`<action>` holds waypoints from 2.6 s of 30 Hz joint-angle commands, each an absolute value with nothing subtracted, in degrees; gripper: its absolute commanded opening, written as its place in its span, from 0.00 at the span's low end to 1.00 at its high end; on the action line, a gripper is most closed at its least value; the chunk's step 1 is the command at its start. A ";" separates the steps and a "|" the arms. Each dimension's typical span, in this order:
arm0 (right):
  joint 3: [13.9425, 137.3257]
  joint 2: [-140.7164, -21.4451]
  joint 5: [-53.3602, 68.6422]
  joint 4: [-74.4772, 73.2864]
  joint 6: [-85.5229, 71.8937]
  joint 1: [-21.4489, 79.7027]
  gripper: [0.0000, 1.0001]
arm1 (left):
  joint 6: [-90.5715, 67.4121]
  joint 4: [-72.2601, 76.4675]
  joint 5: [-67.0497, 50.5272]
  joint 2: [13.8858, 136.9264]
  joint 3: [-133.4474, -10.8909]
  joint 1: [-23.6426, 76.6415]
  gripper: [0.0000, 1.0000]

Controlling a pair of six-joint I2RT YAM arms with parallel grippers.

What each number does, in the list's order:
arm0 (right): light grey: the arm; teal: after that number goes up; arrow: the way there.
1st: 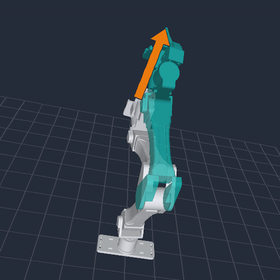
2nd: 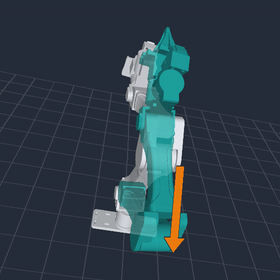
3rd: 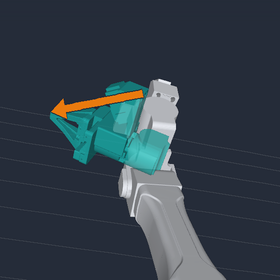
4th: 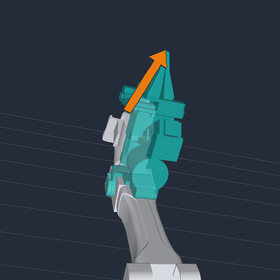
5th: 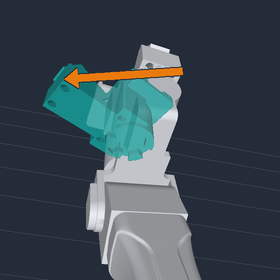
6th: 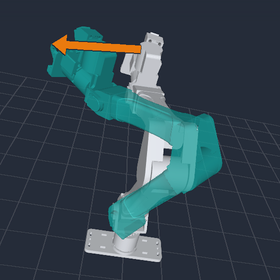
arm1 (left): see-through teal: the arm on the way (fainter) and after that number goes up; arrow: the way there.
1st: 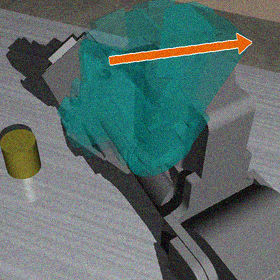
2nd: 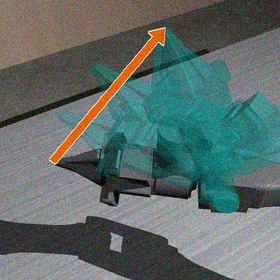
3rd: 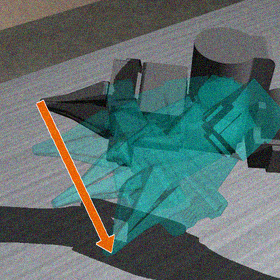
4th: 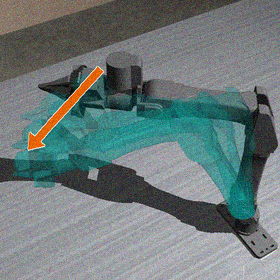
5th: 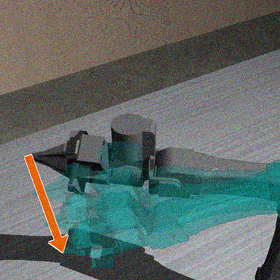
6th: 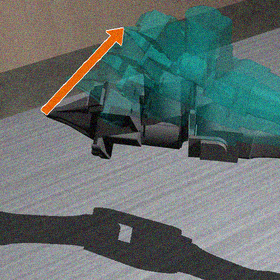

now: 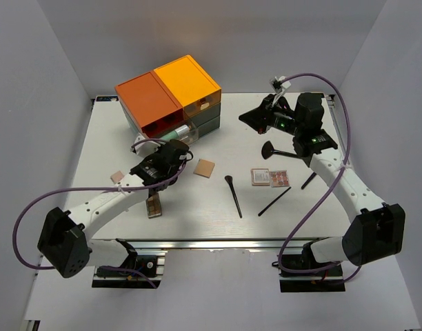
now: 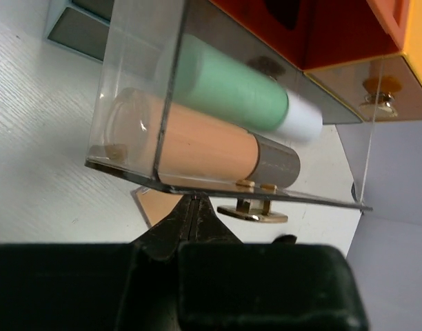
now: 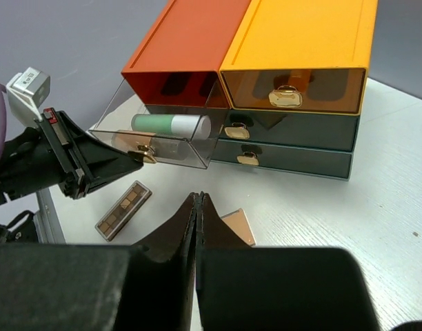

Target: Organize the makeup

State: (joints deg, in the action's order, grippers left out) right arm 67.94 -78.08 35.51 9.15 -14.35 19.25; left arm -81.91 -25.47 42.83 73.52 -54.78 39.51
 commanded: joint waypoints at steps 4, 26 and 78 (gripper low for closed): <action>66.19 -75.76 35.42 11.16 -14.06 18.20 0.00 | -86.66 -27.06 46.49 78.38 -61.76 35.16 0.00; 65.30 -82.43 38.85 10.02 -10.98 17.58 0.50 | -74.09 -15.91 33.41 84.03 -66.97 19.16 0.00; 104.85 -125.95 21.89 18.46 -41.92 25.75 0.61 | -63.46 -19.69 16.79 30.67 -31.73 19.16 0.98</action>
State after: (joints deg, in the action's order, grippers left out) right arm 105.03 -126.93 25.56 12.19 -42.72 27.09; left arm -63.07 -19.35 16.10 31.16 -32.25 19.25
